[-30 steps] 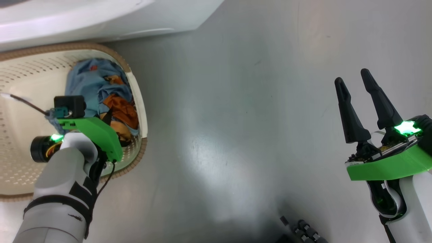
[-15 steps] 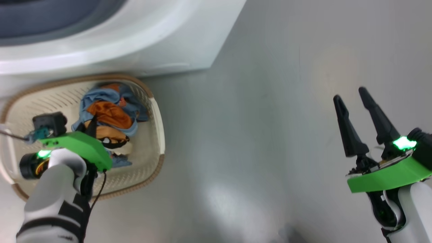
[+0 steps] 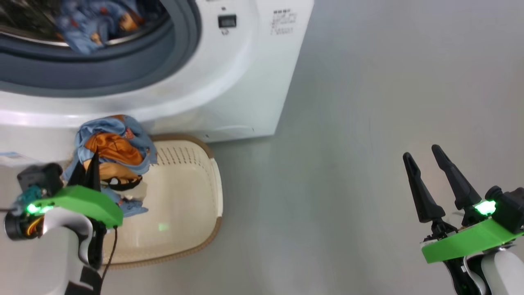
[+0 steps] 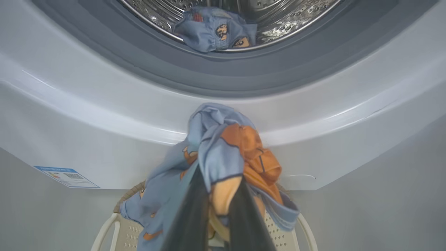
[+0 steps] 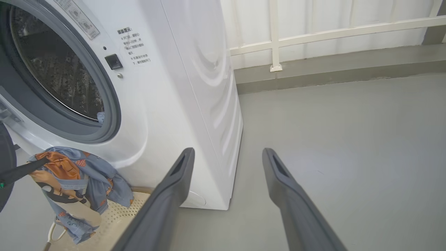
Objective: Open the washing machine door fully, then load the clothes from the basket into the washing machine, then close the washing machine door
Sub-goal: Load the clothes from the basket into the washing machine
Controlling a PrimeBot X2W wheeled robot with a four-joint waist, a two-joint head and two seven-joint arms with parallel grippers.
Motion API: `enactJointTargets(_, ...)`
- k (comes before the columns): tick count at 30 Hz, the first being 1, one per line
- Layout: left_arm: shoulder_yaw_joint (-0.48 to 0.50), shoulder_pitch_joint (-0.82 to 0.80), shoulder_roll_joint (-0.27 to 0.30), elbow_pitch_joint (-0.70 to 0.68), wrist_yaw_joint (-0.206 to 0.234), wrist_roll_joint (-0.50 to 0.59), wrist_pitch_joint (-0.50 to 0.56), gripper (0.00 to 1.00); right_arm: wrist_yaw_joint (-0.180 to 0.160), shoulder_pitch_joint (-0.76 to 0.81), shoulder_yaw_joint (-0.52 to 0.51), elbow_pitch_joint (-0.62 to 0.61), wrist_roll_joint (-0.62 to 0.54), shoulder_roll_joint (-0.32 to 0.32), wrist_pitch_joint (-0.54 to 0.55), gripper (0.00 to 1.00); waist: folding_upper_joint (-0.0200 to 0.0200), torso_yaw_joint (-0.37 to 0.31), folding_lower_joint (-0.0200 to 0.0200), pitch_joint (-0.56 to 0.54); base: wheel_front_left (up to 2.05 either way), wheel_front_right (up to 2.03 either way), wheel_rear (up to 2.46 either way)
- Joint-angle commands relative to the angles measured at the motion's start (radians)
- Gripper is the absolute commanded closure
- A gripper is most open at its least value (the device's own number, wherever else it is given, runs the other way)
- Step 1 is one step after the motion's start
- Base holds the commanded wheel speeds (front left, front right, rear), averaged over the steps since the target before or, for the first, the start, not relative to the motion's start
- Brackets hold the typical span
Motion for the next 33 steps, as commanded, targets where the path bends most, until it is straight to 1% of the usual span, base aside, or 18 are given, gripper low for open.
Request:
enactJointTargets(1,0.041,0.038,0.026,-0.056,-0.007,0.021,-0.009,1.00,0.003,0.032,0.008,-0.018,-0.014,-0.015,-0.005,0.00,0.0000,0.030,0.0002,-0.071,0.00,0.00,0.00)
enactJointTargets(8,0.107,0.157,-0.009,-0.243,-0.026,0.079,-0.009,1.00,0.003,0.067,-0.014,-0.012,-0.020,-0.021,-0.005,0.00,0.0000,0.044,0.0002,-0.138,0.00,0.00,0.00)
enactJointTargets(19,0.145,0.413,-0.058,-0.506,-0.037,0.140,-0.009,1.00,0.003,0.178,-0.044,-0.002,-0.026,-0.030,-0.005,0.00,0.0000,0.068,0.0002,-0.275,0.00,0.00,0.00)
enactJointTargets(26,0.131,0.563,-0.068,-0.631,-0.023,0.141,-0.009,1.00,0.003,0.240,-0.071,-0.009,-0.027,-0.032,-0.005,0.00,0.0000,0.078,0.0002,-0.316,0.00,0.00,0.00)
enactJointTargets(29,0.108,0.635,-0.070,-0.694,-0.005,0.131,-0.009,1.00,0.003,0.266,-0.083,-0.015,-0.028,-0.032,-0.005,0.00,0.0000,0.083,0.0002,-0.328,0.00,0.00,0.00)
enactJointTargets(33,0.085,0.672,-0.070,-0.728,0.018,0.105,-0.009,1.00,0.003,0.281,-0.089,-0.019,-0.029,-0.029,-0.005,0.00,0.0000,0.083,0.0002,-0.333,0.00,0.00,0.00)
